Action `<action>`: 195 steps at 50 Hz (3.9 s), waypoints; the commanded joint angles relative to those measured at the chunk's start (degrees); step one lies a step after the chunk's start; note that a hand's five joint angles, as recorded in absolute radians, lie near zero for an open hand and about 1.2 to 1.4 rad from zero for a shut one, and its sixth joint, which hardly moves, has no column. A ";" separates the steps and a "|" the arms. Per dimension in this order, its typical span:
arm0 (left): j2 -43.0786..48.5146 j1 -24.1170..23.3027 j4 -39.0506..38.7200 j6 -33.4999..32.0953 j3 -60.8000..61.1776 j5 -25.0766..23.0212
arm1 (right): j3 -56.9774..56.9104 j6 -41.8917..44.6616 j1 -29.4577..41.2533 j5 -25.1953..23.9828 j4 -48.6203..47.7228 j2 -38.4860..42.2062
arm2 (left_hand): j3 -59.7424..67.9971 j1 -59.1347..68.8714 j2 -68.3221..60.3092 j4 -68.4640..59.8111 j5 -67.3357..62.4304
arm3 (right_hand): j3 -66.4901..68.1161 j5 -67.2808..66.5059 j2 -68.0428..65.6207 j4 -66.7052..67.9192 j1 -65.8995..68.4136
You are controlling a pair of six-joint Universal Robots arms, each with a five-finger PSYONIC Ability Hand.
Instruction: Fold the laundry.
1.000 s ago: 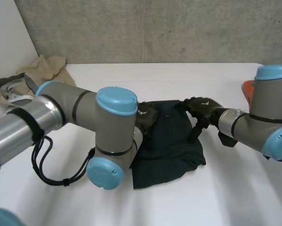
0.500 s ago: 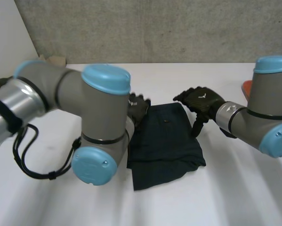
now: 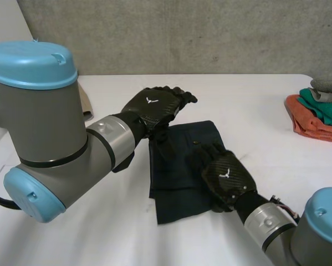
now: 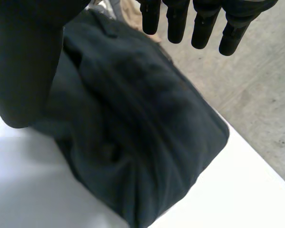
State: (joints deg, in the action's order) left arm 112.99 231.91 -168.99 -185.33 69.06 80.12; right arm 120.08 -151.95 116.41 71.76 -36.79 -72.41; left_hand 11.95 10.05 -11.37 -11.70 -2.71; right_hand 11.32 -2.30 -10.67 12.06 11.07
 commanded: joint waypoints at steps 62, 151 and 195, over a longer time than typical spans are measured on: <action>0.21 0.12 -7.58 0.23 -2.08 0.21 | -48.52 -5.19 -8.37 5.67 1.46 17.40 | -1.40 0.50 0.82 1.15 2.16 | 68.68 -67.70 -69.33 67.94 68.93; -4.79 -5.51 -8.55 3.48 -2.35 -6.91 | -58.73 -1.78 -68.34 -10.09 33.18 12.91 | -1.57 0.33 0.98 1.31 2.33 | -1.32 2.30 0.67 -2.06 -1.07; 39.76 39.14 -19.09 -21.22 -30.64 -10.95 | -9.61 5.09 -19.12 -6.19 4.62 -1.42 | 6.32 8.22 -6.91 -6.58 -5.56 | -1.32 2.30 0.67 -2.06 -1.07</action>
State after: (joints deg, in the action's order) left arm 147.67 271.11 -188.87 -206.95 43.12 69.03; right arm 110.75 -148.52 98.15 64.51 -34.52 -75.69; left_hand 11.98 10.28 -11.49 -11.80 -2.71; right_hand 12.04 -2.49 -12.31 12.15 13.40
